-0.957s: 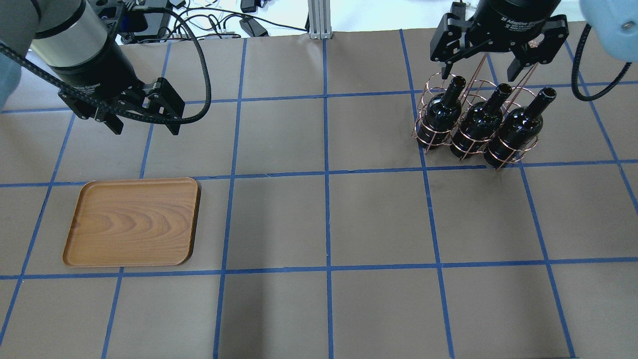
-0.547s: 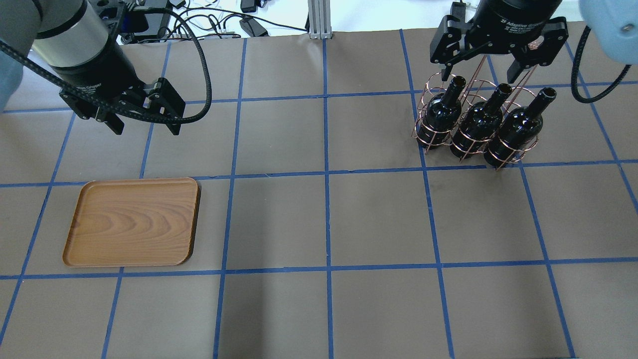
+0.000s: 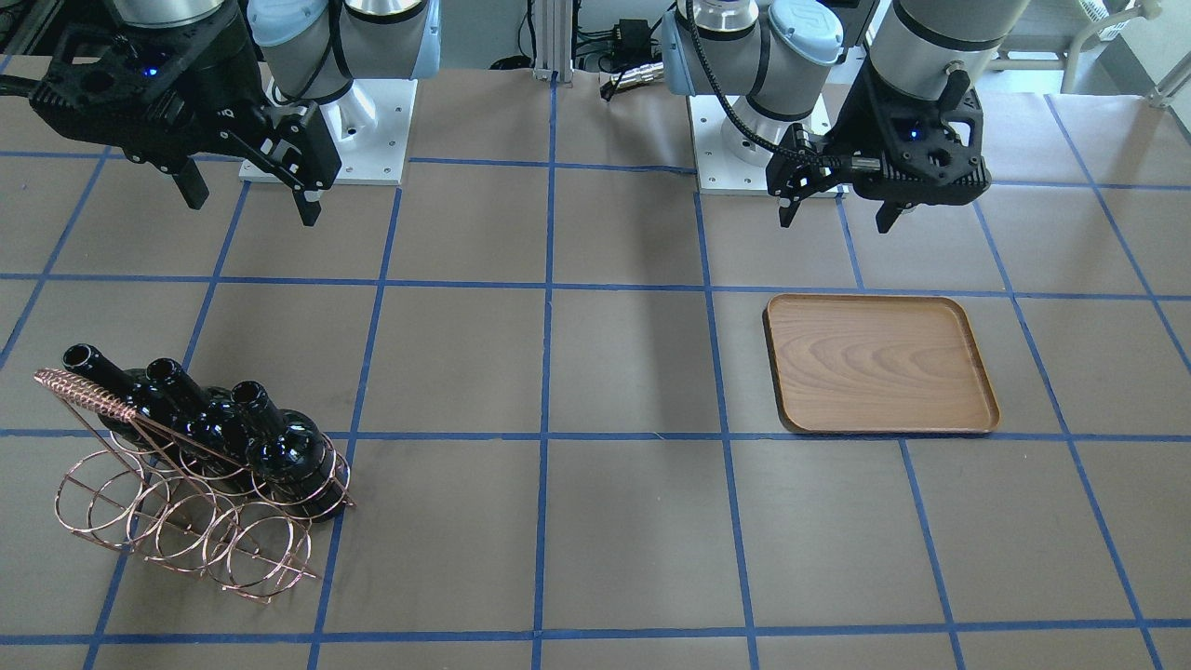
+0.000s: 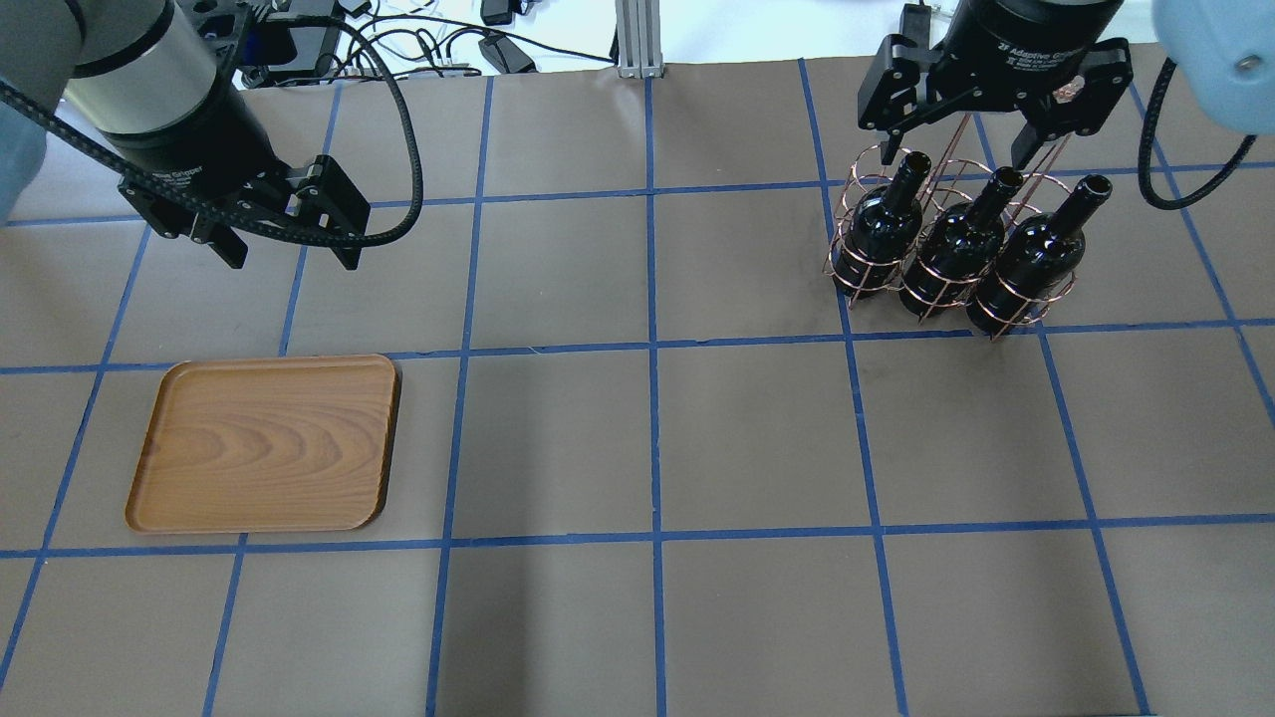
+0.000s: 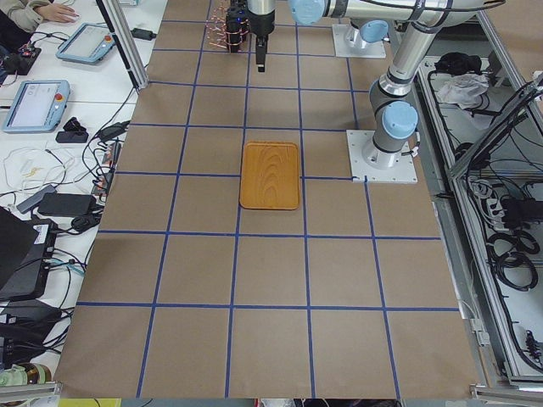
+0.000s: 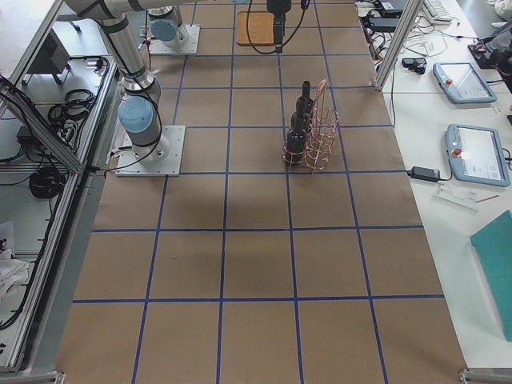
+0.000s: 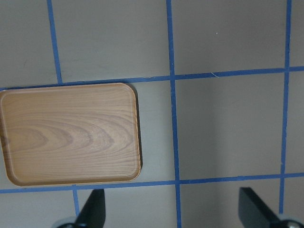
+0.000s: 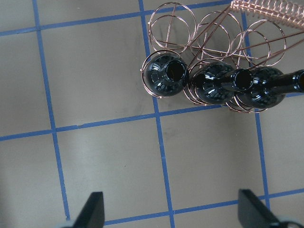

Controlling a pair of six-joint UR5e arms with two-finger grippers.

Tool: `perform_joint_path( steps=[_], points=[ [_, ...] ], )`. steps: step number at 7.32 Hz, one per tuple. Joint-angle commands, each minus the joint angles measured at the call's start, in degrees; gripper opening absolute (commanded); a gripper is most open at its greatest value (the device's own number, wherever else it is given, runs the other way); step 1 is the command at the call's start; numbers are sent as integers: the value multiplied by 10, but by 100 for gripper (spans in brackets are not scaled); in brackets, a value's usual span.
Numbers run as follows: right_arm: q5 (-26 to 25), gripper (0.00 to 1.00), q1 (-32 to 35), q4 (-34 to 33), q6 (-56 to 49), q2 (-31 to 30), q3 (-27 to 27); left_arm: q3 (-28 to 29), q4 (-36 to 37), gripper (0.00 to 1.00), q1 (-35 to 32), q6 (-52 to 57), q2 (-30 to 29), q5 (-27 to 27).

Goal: Take wine from basket and place on tray

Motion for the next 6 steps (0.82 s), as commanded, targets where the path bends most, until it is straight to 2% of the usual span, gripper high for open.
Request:
perform_joint_path(
  steps=[1,6],
  points=[
    [-1,100,0,-1,-1,0,2,0,0,100,0,0,0,0],
    [0,100,-1,-2,1,2,2,1,3,100,1,0,-3,1]
  ],
)
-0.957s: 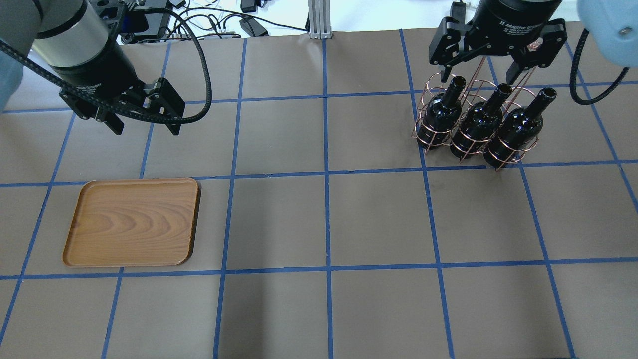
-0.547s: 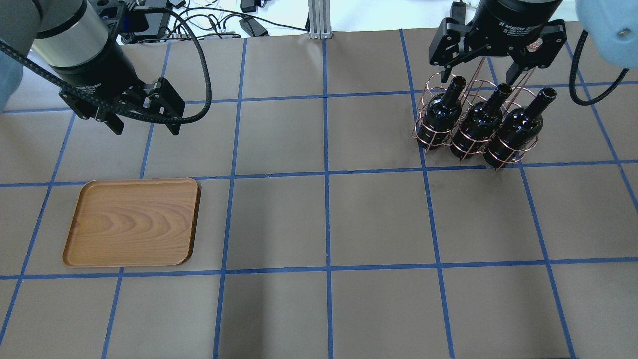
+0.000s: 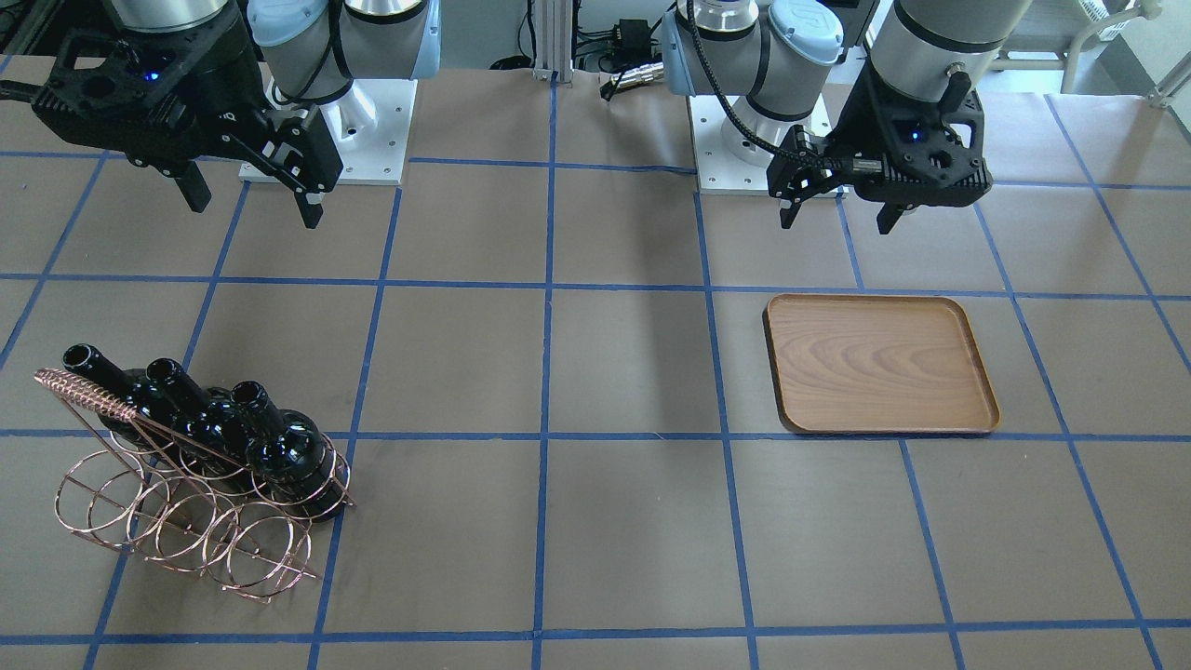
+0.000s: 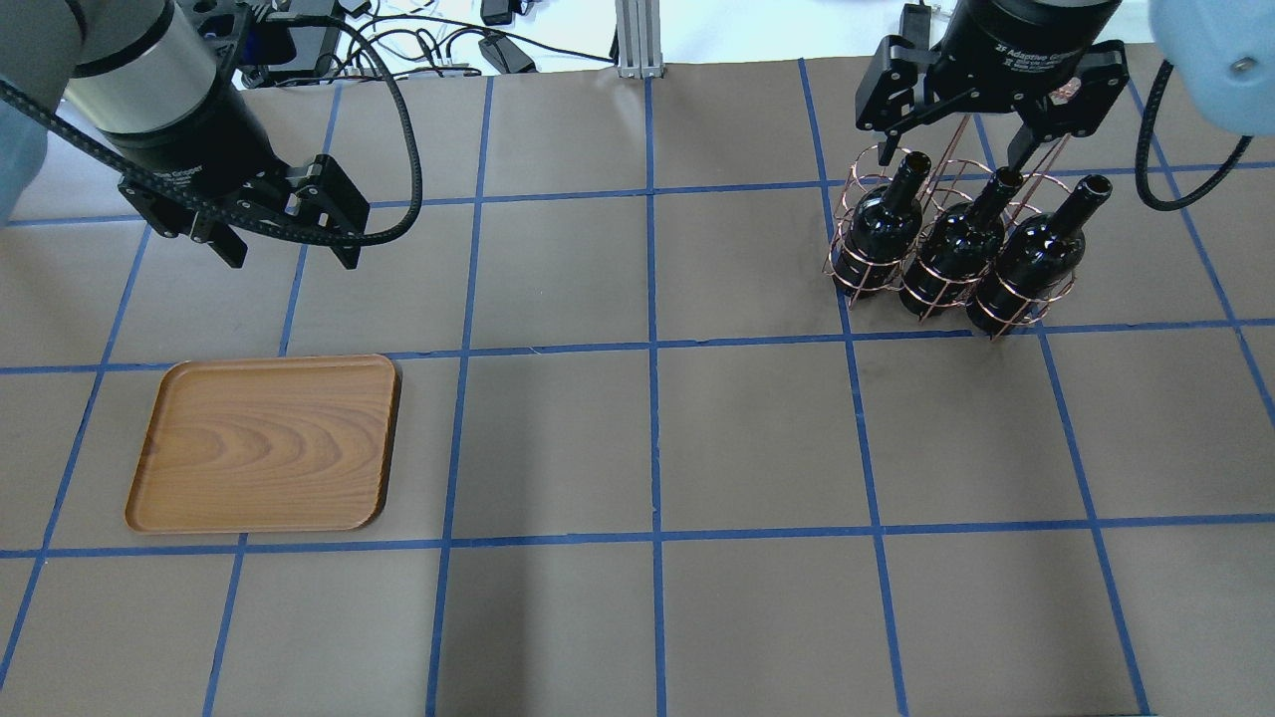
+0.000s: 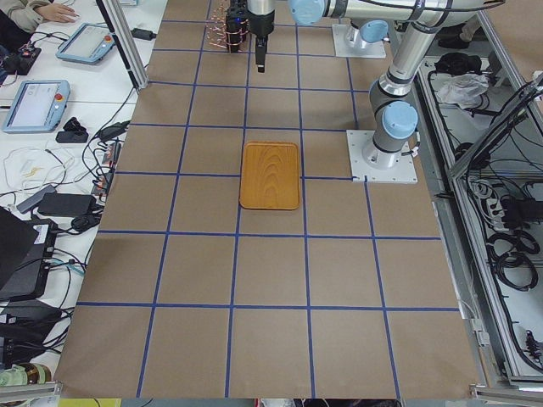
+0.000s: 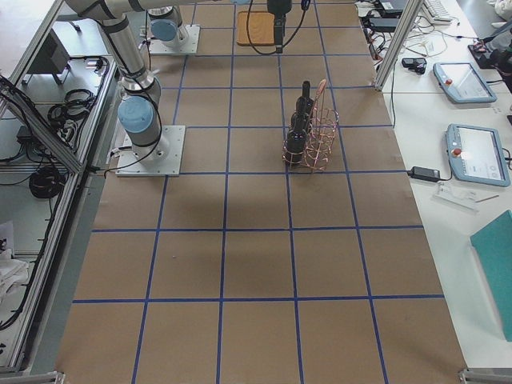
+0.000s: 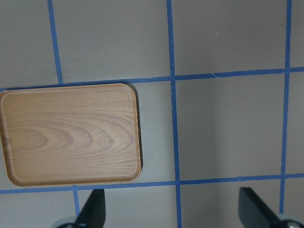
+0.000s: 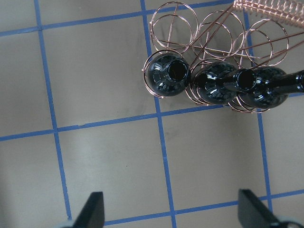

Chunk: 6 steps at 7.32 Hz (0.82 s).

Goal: Take wine from basket and place on tray

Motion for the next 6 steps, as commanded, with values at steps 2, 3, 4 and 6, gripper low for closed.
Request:
perform_joint_path(
  steps=[2,3,4,6],
  points=[
    [-4,100,0,-5,6,2,2,0,3,100,0,0,-1,0],
    [-11,100,-3,-2,5,3,2,0,4,100,0,0,-4,-1],
    [-11,100,-7,-5,3,2,9,0,3,100,0,-1,-4,0],
    [-2,100,-24,-14,-3,5,20,0,3,100,0,-1,-3,0]
  ],
)
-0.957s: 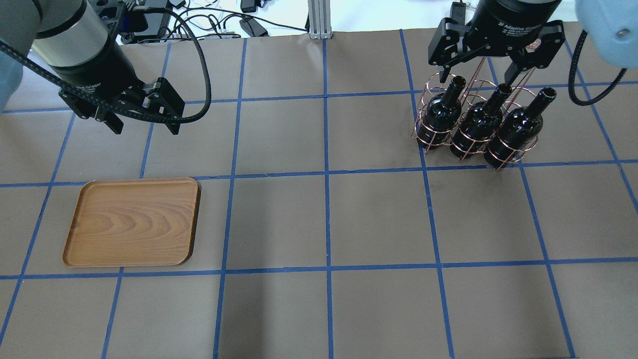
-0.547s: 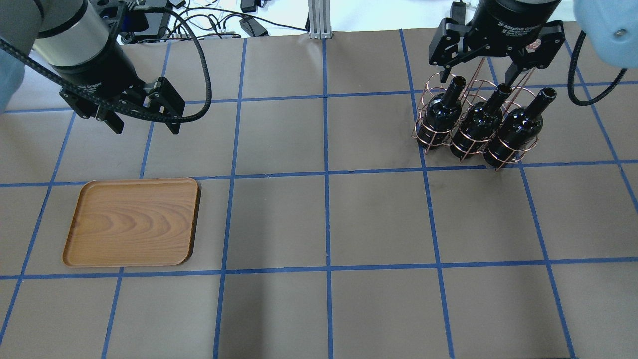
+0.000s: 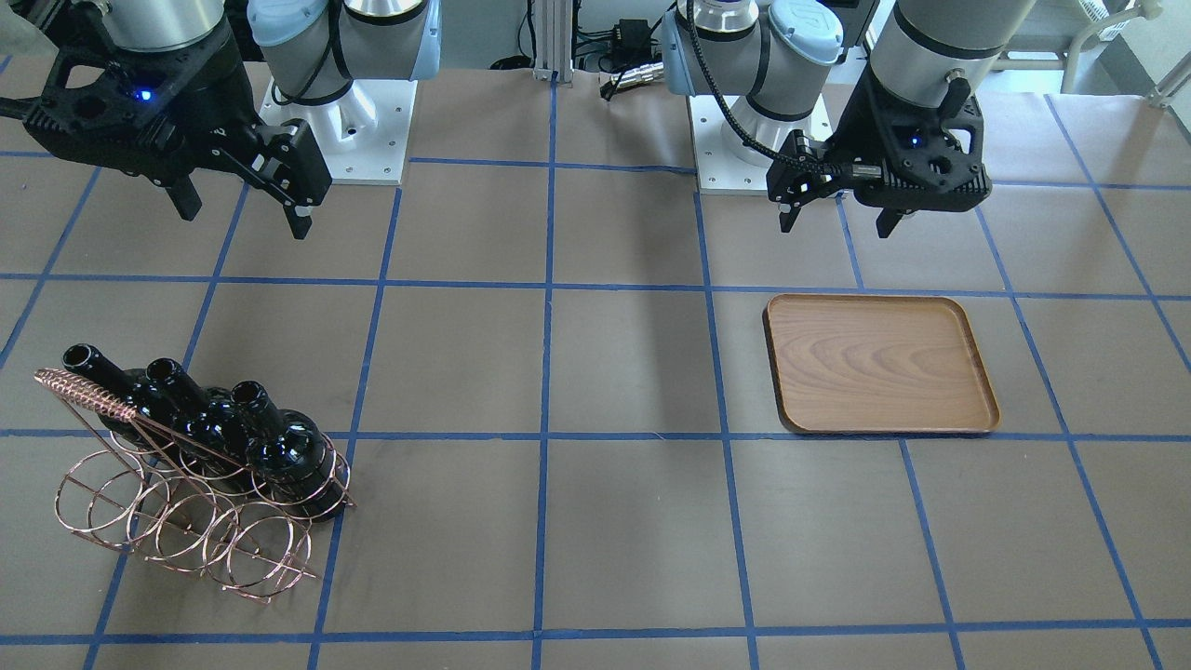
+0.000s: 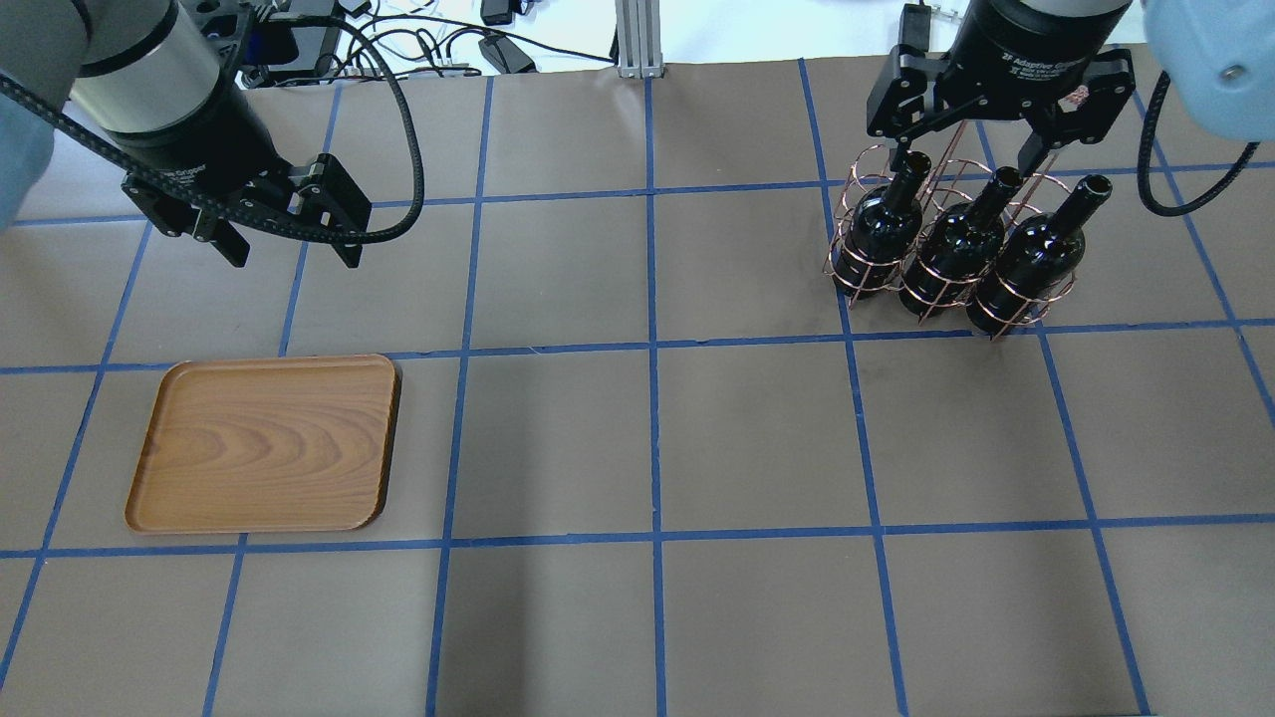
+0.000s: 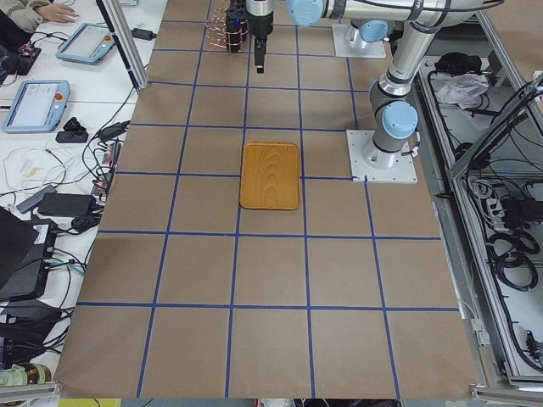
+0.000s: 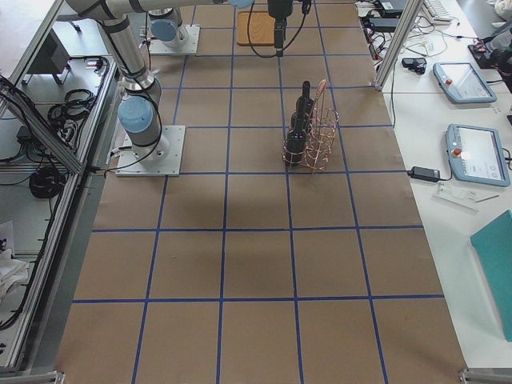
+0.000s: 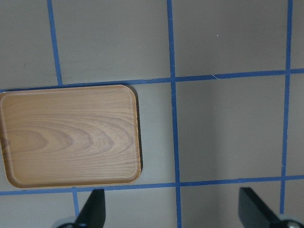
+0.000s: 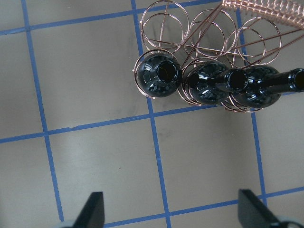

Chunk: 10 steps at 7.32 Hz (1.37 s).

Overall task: Take wine from basket and place on tray
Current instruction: 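Lower the right gripper onto the middle bottle's neck and grasp it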

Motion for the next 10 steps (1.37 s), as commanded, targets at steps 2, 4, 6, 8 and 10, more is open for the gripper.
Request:
perform_joint_path(
  steps=[2,4,6,8,10],
  points=[
    [9,95,-57,-45,-39,30,7,0,0,100,0,0,2,0],
    [9,87,-96,-66,-35,66,8,0,0,100,0,0,1,-1],
    [14,87,-123,-120,-40,93,38,0,-2,100,1,3,4,0],
    [15,85,-123,-165,-33,99,66,0,0,100,0,1,4,0],
    [26,85,-123,-179,-34,117,68,-2,0,100,0,-1,4,-3]
  ],
)
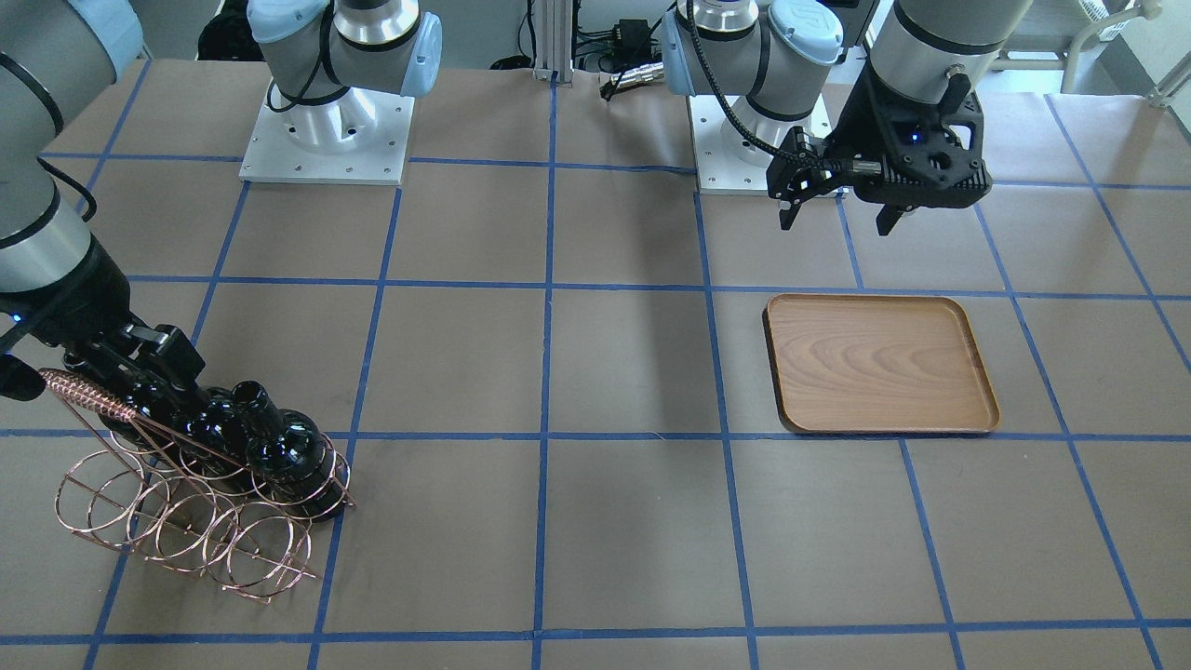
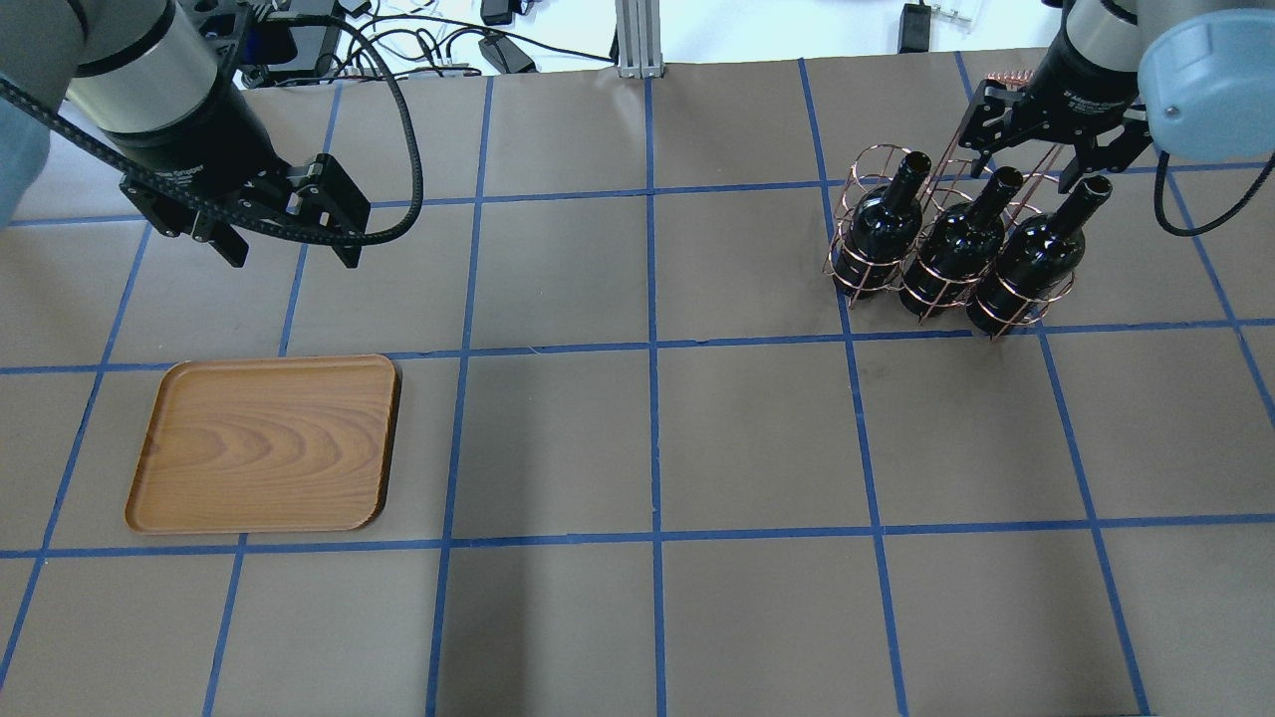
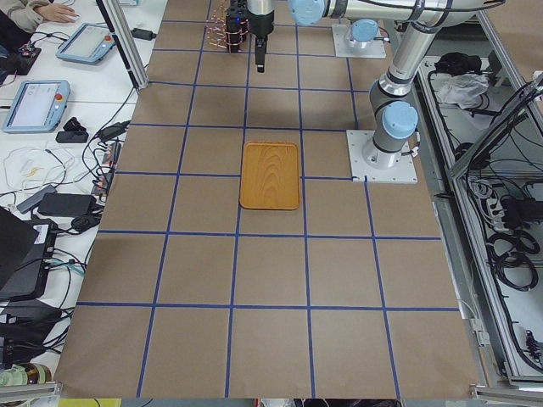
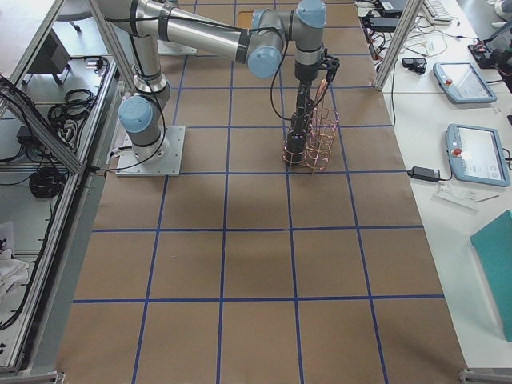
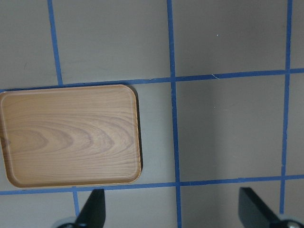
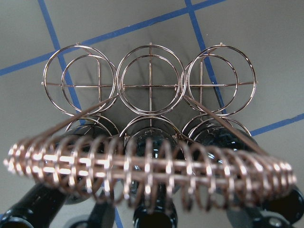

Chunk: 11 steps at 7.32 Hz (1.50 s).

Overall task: Take wine from basket and place on tray
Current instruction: 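Lower the right gripper onto the middle bottle's neck and grasp it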

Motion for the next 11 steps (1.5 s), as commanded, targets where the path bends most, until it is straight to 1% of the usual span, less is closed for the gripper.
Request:
perform_joint_path(
  steps=[1,3,4,5,7,8,9,10,11],
  points=[
    [5,84,0,-11,0,14,2,0,2,100,1,-6,3,-2],
    [4,81,1,-7,-1,15,9,-1,9,100,6,2,-1,-1],
    [4,76,1,-7,-3,15,11,-1,25,100,5,1,-4,0],
    [4,66,1,-1,-3,15,12,-1,27,100,5,2,4,1],
    [4,63,1,0,0,15,12,-1,26,100,2,2,3,-2],
    [4,55,1,0,-3,15,12,-1,25,100,0,2,0,-2],
    [4,32,1,1,-2,15,12,-1,25,100,0,3,4,-2],
    [24,15,1,-1,0,14,12,-2,25,100,0,3,5,-2],
    [32,7,1,-3,-2,14,6,-2,23,100,1,4,6,0]
  ],
)
